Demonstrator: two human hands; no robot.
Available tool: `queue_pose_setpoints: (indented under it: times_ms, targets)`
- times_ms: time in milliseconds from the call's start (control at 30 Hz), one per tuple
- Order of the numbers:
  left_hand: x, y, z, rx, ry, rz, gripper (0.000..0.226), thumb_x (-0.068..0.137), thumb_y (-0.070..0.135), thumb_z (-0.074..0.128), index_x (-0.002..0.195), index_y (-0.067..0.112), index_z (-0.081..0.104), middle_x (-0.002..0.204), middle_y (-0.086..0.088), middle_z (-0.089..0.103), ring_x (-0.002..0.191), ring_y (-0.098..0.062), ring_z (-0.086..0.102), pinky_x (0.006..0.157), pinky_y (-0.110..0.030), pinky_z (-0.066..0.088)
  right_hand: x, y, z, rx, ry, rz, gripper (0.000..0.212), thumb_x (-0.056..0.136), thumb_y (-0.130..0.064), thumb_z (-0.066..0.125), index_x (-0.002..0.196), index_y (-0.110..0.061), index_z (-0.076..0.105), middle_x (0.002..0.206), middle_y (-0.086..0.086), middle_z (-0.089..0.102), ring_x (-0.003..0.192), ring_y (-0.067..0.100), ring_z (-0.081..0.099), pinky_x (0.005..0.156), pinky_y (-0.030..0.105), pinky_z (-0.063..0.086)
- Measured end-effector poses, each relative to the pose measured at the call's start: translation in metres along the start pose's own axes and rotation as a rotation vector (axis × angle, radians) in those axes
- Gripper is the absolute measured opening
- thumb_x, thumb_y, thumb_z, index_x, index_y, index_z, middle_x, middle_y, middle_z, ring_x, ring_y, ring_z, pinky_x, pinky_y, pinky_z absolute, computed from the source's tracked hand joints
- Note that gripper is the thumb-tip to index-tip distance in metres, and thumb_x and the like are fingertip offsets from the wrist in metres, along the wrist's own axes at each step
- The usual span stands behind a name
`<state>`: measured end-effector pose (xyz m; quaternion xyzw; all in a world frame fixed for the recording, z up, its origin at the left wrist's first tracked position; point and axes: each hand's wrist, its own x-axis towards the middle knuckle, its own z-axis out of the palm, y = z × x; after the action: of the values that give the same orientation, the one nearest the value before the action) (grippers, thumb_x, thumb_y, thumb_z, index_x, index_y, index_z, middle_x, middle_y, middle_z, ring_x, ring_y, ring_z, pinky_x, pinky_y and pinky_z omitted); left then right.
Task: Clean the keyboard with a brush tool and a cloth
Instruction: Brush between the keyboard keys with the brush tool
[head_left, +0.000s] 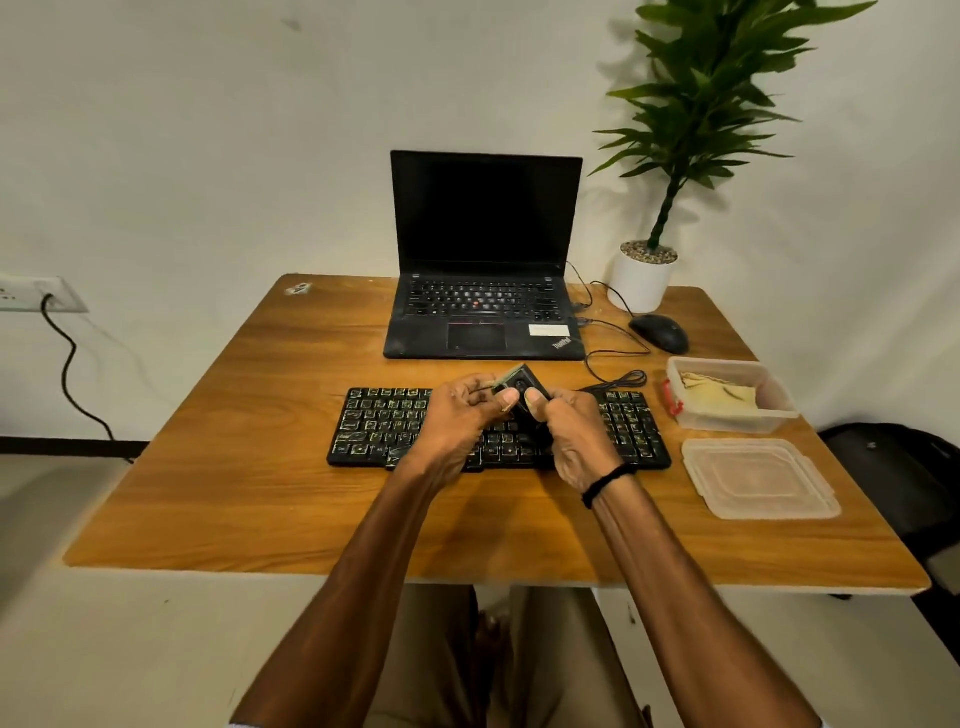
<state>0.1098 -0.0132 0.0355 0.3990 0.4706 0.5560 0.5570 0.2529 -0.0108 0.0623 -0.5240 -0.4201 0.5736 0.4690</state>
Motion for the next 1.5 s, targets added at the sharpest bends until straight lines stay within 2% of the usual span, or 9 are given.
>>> queue_pose_setpoints:
  times_ms: [133,333,667,867,1000,1133,1267,1433,1500]
  targets:
    - [-0.001,0.001,0.000,0.011,-0.021,0.004,0.031,0.088,0.005,0.076,0.118,0.002,0.069,0.107,-0.012,0.076,0.100,-0.023,0.072,0.090,-0.031,0.059,0.000,0.003,0.006,-0.006,0.042,-0.035,0.013,0.094,-0.014,0.065,0.094,-0.003,0.072,0.091,0.017,0.072,0.078,0.021,0.067,0.074,0.038,0.056]
    - [-0.005,-0.004,-0.004,0.006,-0.030,-0.004,0.030,0.088,0.005,0.075,0.118,0.004,0.070,0.103,-0.009,0.077,0.097,-0.017,0.072,0.087,-0.027,0.058,0.002,0.000,0.006,-0.150,-0.019,-0.023,0.019,0.095,-0.020,0.063,0.077,-0.015,0.066,0.084,0.007,0.070,0.077,0.015,0.064,0.068,0.028,0.052]
    - [-0.001,0.001,-0.017,-0.035,-0.026,-0.096,0.037,0.090,0.003,0.072,0.127,-0.001,0.066,0.116,-0.017,0.074,0.101,-0.021,0.070,0.082,-0.025,0.057,0.000,0.003,0.012,-0.129,-0.054,0.052,0.019,0.096,-0.022,0.062,0.096,-0.005,0.070,0.088,0.010,0.070,0.078,0.016,0.062,0.067,0.027,0.049]
    - [-0.004,0.004,-0.025,-0.119,-0.025,-0.120,0.035,0.090,-0.001,0.070,0.125,-0.001,0.066,0.104,-0.011,0.075,0.091,-0.016,0.070,0.078,-0.023,0.058,-0.001,0.003,0.012,-0.062,-0.096,0.084,0.025,0.090,-0.023,0.069,0.104,-0.003,0.068,0.098,0.015,0.071,0.081,0.019,0.066,0.066,0.030,0.054]
    - [-0.008,0.009,-0.029,-0.245,0.001,-0.113,0.035,0.087,-0.001,0.069,0.122,0.000,0.066,0.110,-0.013,0.075,0.100,-0.019,0.072,0.091,-0.029,0.059,0.001,0.000,0.014,0.070,-0.107,0.146,0.034,0.083,-0.020,0.076,0.108,0.000,0.065,0.100,0.014,0.072,0.084,0.020,0.071,0.065,0.029,0.058]
    - [-0.008,0.012,-0.026,-0.401,0.069,-0.083,0.043,0.075,0.006,0.075,0.117,0.000,0.067,0.110,-0.013,0.076,0.107,-0.022,0.072,0.092,-0.031,0.058,0.001,-0.001,0.025,0.312,-0.100,0.265,0.021,0.077,-0.013,0.079,0.092,-0.002,0.069,0.082,0.008,0.074,0.081,0.017,0.067,0.075,0.028,0.056]
    - [-0.005,0.013,-0.023,-0.575,0.150,-0.088,0.036,0.086,0.000,0.073,0.121,-0.004,0.066,0.113,-0.015,0.075,0.109,-0.024,0.072,0.089,-0.030,0.060,0.005,-0.003,0.041,0.614,-0.045,0.348,0.015,0.079,-0.003,0.076,0.092,-0.001,0.070,0.103,0.016,0.070,0.085,0.017,0.065,0.065,0.019,0.055]
    - [-0.012,0.018,-0.030,-0.330,0.160,-0.066,0.017,0.088,-0.001,0.074,0.102,0.005,0.066,0.094,-0.005,0.076,0.099,-0.020,0.072,0.096,-0.033,0.057,0.009,-0.006,0.061,0.592,0.015,0.282,0.030,0.075,-0.011,0.081,0.101,-0.007,0.068,0.109,0.014,0.068,0.084,0.015,0.061,0.071,0.024,0.053]
    - [-0.016,0.021,-0.039,-0.168,0.182,-0.038,0.029,0.087,0.006,0.078,0.111,0.007,0.063,0.098,-0.003,0.076,0.100,-0.020,0.071,0.098,-0.035,0.056,0.011,-0.006,0.067,0.607,0.022,0.250,0.033,0.076,-0.013,0.081,0.105,-0.009,0.066,0.111,0.013,0.069,0.098,0.020,0.064,0.086,0.033,0.056]
